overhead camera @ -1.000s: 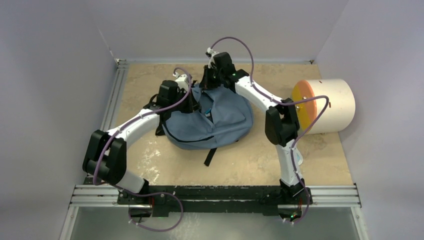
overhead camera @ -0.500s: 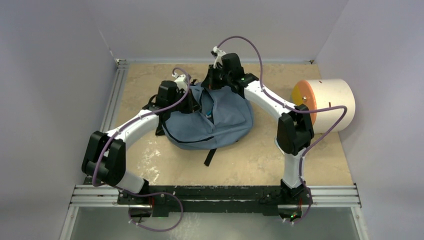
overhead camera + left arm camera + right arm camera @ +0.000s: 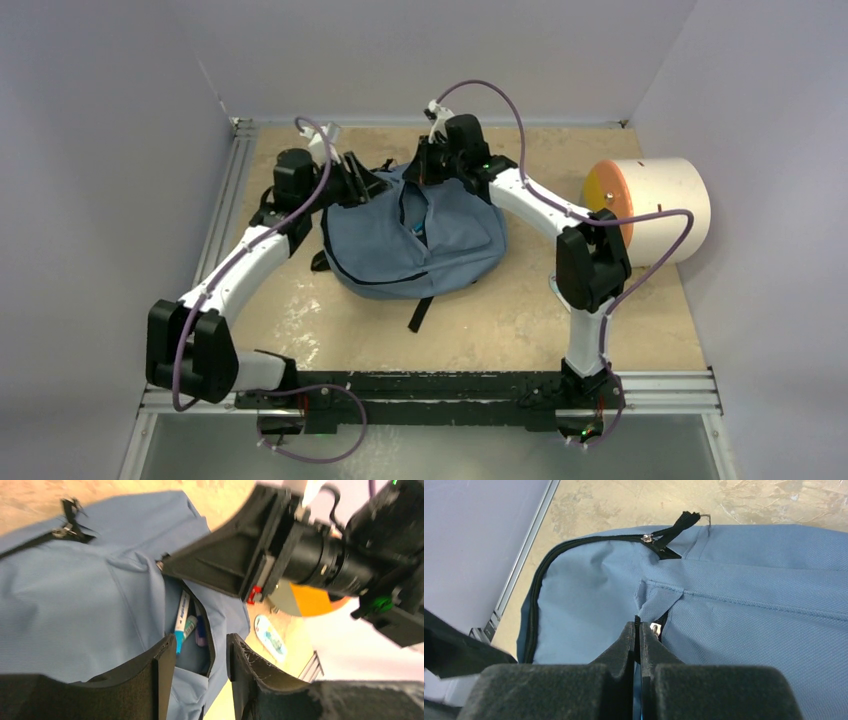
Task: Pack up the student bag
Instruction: Zip the student bag at the center of the board.
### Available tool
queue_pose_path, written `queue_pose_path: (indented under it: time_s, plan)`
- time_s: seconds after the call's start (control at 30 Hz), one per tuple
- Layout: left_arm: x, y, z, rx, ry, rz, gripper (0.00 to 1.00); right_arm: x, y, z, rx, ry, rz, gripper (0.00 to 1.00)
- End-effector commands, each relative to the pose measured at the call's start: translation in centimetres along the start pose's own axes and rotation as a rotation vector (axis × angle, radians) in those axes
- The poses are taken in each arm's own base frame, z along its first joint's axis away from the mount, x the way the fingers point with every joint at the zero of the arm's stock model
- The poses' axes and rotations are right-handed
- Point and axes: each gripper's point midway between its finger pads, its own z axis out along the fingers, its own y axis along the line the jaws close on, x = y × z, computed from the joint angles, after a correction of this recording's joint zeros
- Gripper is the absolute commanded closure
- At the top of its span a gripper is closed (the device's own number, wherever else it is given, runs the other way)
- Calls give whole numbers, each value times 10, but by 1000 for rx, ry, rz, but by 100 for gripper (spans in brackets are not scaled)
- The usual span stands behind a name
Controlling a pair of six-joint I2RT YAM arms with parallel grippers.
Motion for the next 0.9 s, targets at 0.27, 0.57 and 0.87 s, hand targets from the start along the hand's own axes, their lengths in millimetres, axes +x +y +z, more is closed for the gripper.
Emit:
queue_pose_path:
  time_s: [0.27, 0.57, 0.87]
  plan:
    - [-42, 36, 35, -78, -1, -286, 54, -29, 34, -30, -119, -114, -15, 100]
    - [-37, 46, 52, -86, 29, -403, 52, -31, 37, -33, -126, -123, -21, 100]
    - [-30, 51, 71, -76, 48, -492, 51, -30, 38, -37, -129, -129, -25, 100]
